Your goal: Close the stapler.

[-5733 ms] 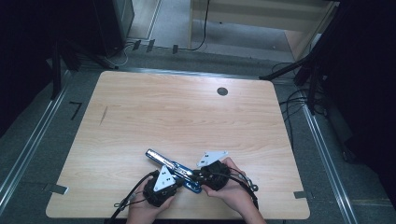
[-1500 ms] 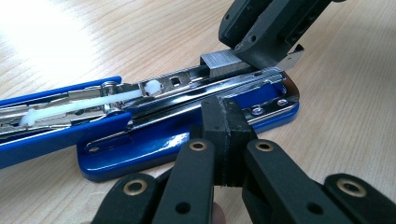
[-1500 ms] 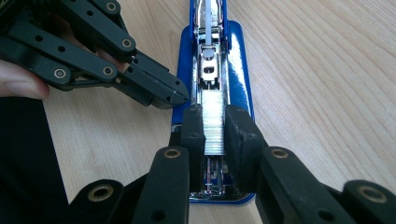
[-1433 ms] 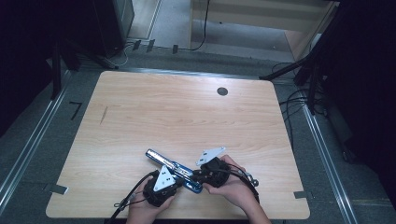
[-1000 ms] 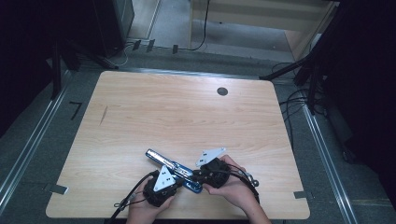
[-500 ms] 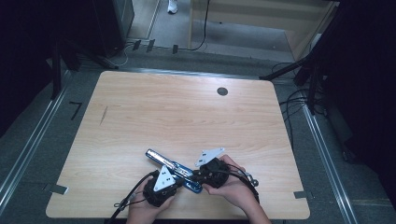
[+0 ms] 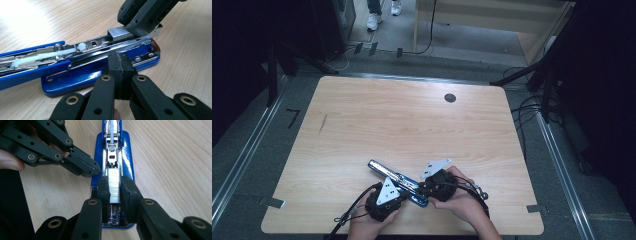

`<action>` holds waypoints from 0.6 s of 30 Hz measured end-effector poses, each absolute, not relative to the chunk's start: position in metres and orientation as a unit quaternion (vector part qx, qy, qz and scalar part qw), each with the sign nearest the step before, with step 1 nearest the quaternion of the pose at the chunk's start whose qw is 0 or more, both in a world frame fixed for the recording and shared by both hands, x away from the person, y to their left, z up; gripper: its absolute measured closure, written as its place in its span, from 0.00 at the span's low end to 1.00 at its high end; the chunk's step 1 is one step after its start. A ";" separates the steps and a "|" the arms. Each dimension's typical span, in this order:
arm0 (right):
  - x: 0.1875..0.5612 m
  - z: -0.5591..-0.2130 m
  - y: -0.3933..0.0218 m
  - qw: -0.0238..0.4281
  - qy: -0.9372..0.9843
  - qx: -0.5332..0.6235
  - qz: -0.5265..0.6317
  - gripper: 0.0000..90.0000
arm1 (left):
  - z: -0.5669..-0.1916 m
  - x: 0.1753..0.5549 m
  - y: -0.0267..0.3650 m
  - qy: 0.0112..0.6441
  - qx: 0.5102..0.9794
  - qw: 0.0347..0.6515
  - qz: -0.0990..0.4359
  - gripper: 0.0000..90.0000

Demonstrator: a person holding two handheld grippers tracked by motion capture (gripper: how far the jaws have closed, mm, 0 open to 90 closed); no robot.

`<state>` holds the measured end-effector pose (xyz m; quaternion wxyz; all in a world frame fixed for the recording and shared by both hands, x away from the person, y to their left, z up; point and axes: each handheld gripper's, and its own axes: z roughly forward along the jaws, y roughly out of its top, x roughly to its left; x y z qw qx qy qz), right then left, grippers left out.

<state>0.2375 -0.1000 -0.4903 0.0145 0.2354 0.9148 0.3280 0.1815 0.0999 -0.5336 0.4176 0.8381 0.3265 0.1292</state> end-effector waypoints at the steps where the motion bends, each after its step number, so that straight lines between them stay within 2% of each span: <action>1: 0.238 -0.490 -0.100 0.014 0.914 0.237 0.329 0.89 | -0.534 0.182 0.100 0.326 0.838 0.418 0.129 1.00; 18: 0.237 -0.488 -0.101 0.011 0.913 0.237 0.333 0.89 | -0.534 0.181 0.100 0.327 0.838 0.418 0.129 1.00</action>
